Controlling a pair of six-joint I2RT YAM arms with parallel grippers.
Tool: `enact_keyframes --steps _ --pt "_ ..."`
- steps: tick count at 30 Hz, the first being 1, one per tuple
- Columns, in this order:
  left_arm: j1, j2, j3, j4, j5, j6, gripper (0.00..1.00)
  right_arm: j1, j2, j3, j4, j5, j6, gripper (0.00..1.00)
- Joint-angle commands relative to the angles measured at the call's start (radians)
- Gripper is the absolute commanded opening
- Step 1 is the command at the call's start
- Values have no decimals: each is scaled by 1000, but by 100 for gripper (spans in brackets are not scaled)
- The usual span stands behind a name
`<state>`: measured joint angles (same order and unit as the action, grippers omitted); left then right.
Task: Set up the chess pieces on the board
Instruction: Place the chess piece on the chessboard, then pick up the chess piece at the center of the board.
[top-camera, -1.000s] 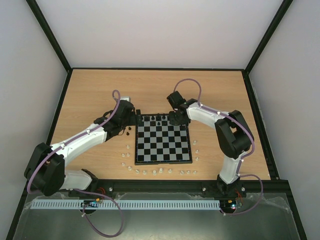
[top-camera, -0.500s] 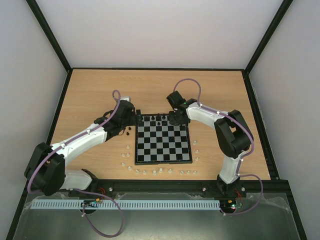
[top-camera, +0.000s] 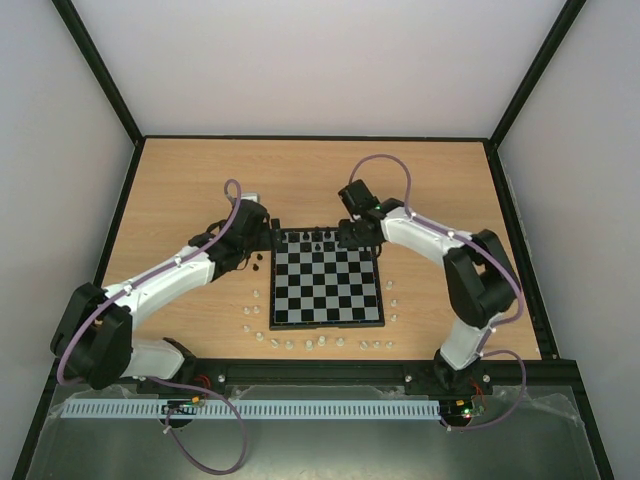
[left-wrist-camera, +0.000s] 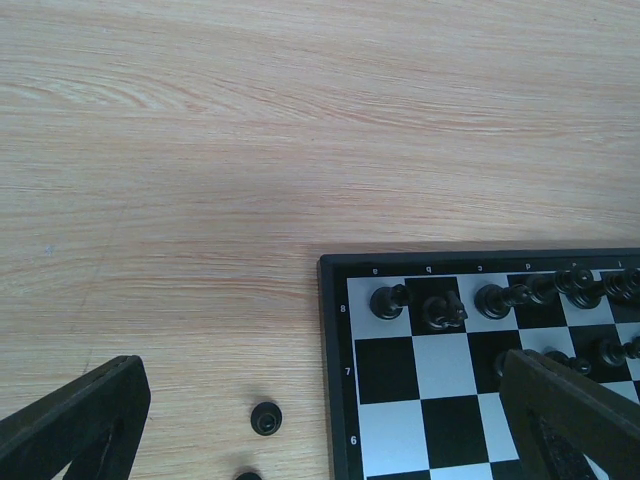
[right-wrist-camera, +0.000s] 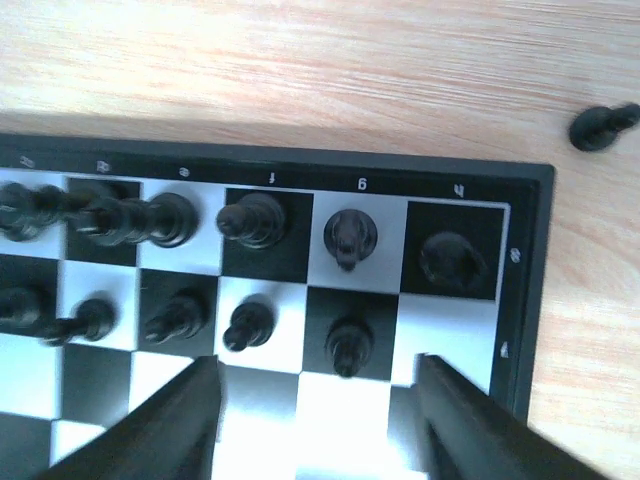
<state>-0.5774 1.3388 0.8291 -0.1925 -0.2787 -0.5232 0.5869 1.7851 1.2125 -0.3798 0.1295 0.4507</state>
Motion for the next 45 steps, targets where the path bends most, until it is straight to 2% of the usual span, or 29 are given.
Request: enact_keyframes --steps 1,2,3,8,12,18,29,34,39,45 --pt "7 15 -11 2 -28 5 99 5 -155 -60 -6 -39 -18 59" --pt "6 14 -12 3 -31 6 99 5 -189 -78 1 -35 -17 83" --pt "8 14 -14 2 -39 6 99 5 -225 -97 3 -30 -15 99" --pt "9 45 -11 -7 -68 0 99 5 -404 -188 23 -49 -4 99" --pt "17 74 -2 -21 -59 -18 99 5 -482 -228 33 2 -5 99" --pt "17 125 59 -113 -26 -65 99 5 -529 -286 75 -21 22 99" --pt "16 169 35 -148 14 -112 97 5 -584 -335 117 -123 31 99" --pt "16 175 9 -134 22 -133 91 5 -587 -340 126 -157 32 99" --pt "16 208 13 -120 29 -137 75 5 -589 -344 131 -170 33 99" --pt "17 255 23 -97 30 -134 62 5 -589 -346 134 -180 32 99"
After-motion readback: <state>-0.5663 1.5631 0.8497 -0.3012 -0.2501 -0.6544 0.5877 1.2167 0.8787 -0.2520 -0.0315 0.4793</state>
